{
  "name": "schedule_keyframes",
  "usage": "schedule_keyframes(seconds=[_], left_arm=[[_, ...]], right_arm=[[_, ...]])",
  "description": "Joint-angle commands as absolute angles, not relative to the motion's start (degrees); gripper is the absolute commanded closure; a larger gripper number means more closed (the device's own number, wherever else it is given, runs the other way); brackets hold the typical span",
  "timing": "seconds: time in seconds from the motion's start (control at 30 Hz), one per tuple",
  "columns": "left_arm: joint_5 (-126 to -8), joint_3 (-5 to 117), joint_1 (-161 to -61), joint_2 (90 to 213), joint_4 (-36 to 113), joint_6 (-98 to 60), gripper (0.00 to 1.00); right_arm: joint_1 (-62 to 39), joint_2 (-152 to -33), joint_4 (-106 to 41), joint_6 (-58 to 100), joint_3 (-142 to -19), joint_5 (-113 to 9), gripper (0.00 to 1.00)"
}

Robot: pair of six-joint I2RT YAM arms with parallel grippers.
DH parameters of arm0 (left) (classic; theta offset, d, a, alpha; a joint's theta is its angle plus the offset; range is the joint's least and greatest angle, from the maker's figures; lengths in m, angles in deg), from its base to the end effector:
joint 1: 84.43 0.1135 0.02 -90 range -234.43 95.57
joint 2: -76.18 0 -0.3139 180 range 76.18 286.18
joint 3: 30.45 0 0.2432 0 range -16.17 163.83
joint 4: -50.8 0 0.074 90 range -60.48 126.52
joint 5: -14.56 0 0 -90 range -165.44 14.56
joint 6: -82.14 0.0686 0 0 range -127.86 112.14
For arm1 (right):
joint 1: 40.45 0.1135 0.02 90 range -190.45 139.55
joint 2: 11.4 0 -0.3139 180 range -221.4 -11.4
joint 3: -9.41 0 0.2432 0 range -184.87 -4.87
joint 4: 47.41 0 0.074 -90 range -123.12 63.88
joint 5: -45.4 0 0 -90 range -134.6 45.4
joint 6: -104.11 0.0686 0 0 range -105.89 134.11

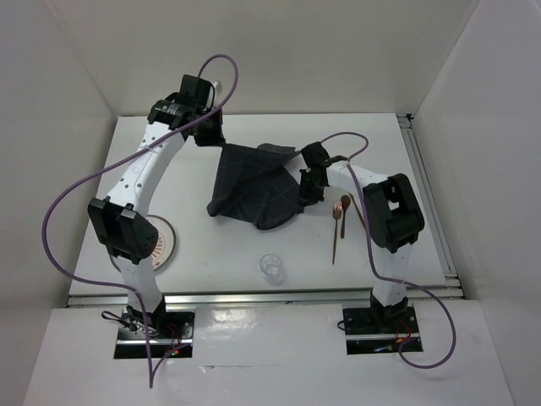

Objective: Set the dinner table for one person

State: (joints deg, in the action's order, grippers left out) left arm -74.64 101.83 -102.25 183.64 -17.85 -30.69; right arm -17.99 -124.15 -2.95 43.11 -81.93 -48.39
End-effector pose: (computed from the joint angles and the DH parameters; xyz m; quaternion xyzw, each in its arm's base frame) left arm 0.4165 -0.1349 0.4163 -0.0375 0.9191 -0.1422 0.3654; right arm 0.3920 0.1670 0.1842 0.0489 0.9762 0.1198 0.1742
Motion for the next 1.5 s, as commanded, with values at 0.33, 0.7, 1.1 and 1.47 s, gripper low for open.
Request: schedule_keyframes(seconds=[0.33, 0.7, 1.1, 1.47], left_arm=[[-60.8, 106.2, -88.0, 181.7, -11.6, -37.1, 1.00], [-50.0, 74.0, -81.1, 170.4, 5.3, -50.6, 1.00], [-53.3, 51.0, -81.0, 168.2, 11.6, -54.3, 1.00], [-53.4, 51.7, -79.9, 167.1, 10.1, -51.9, 1.00]], right_arm=[[-22.4, -121.8, 3.0, 39.3, -100.6, -39.5, 1.00], [-30.0, -124.8, 5.7, 38.3, -107.7, -38.2, 0.19], [-18.8, -124.7, 2.3, 40.9, -106.0, -39.3, 0.48], [-17.6, -146.6, 11.7, 52.8, -127.0, -48.3, 0.35]])
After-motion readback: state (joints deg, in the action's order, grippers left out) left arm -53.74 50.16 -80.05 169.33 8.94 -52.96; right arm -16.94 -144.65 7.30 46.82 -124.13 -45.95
